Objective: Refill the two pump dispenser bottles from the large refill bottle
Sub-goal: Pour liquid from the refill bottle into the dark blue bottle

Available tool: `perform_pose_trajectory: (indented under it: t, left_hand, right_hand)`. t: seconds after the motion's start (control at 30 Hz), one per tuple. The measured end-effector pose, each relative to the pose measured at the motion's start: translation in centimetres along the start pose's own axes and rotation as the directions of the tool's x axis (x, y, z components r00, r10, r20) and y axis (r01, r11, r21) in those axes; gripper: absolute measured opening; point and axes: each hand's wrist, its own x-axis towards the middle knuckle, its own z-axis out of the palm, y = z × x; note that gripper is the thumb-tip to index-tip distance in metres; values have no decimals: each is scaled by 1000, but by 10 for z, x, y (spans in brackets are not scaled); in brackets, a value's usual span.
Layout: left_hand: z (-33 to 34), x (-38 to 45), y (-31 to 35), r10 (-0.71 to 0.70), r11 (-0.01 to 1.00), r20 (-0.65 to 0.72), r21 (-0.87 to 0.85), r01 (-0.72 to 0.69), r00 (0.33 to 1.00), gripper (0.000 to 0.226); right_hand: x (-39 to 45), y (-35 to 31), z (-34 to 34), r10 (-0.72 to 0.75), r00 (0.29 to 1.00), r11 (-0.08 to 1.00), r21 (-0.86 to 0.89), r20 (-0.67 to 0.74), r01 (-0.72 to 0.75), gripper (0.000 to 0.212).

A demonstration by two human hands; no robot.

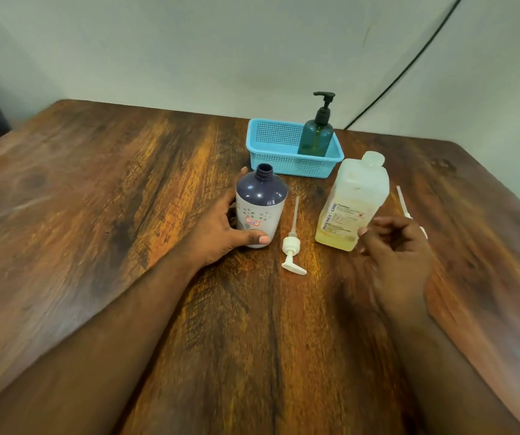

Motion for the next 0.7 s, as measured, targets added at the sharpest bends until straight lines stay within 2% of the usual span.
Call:
perform_pose_trajectory:
  t: [0.07,0.17,0.23,0.33,0.4,0.53,0.63,0.7]
  left_hand:
    - [0,0,-1,-18,1000,-9,-3,18,1000,99]
    - [-2,3,-3,-55,998,-19,-19,55,998,88]
    - [-3,4,-2,-65,997,-23,-40,64,998,84]
    - [-2,6,-1,-61,997,-20,-45,60,998,82]
    - [-1,8,0,-64,998,-18,-28,63,998,87]
    - [1,10,1,-72,997,-8,-31,72,997,97]
    - [1,10,-1,-76,996,-4,-45,76,997,94]
    - [1,11,-3,-75,996,0,-55,75,997,89]
  right_hand:
    - [10,4,0,162,985,980,130,-60,-153,36]
    - [23,9,3,262,961,941,199,87,-275,71]
    - [30,9,5,305,937,910,239,170,-339,86]
    - [31,4,14,352,905,879,247,238,-407,87]
    - [28,1,21,365,894,873,238,262,-426,75]
    - [32,0,29,362,893,903,137,266,-407,67]
    - [46,-1,19,358,874,933,-84,330,-351,68]
    - [57,1,6,373,822,926,-221,431,-304,74]
